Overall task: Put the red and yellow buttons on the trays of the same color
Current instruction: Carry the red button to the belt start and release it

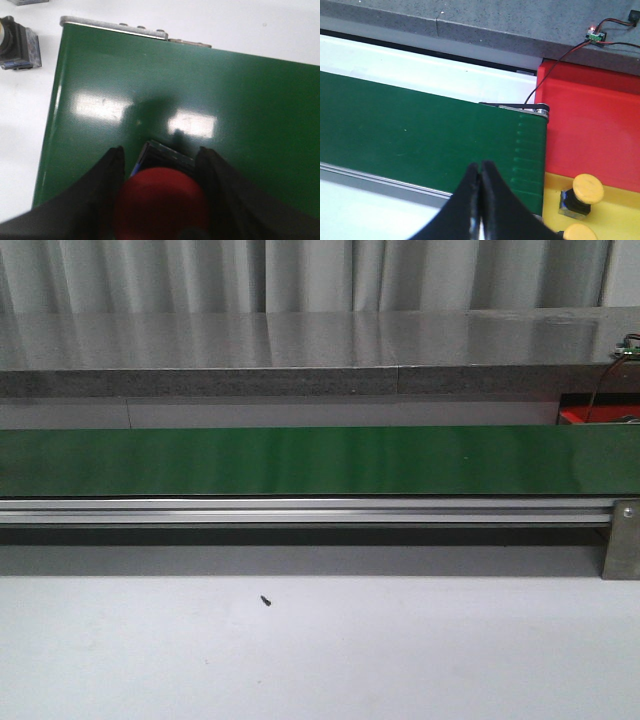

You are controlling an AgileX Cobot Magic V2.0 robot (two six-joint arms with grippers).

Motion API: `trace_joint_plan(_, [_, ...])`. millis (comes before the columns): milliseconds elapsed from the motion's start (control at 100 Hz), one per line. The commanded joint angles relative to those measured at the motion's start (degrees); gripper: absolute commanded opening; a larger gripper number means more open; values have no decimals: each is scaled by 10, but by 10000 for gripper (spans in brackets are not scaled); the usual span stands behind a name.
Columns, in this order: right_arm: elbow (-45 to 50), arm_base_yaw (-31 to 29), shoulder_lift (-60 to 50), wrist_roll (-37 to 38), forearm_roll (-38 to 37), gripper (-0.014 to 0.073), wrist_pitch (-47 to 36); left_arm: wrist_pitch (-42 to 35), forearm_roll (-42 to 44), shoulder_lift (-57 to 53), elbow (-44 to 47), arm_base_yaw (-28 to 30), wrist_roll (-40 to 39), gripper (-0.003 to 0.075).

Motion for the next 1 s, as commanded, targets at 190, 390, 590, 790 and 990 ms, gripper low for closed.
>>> trace_joint_plan(190, [-13, 1, -4, -4, 10, -68, -40, -16, -5, -24, -14, -5, -3, 559])
trace_joint_plan(390, [-13, 1, -4, -4, 10, -68, -40, -19, -5, -50, -15, -5, -3, 570])
trace_joint_plan(590, [-13, 1, -4, -4, 10, -68, -40, -41, -6, -112, -15, 0, -3, 570])
trace_joint_plan(790, [-13, 1, -4, -4, 10, -68, -40, -46, -2, -156, -15, 22, -3, 570])
trace_joint_plan(990, [-13, 1, -4, -4, 10, -68, -40, -54, 2, -155, -15, 109, -3, 570])
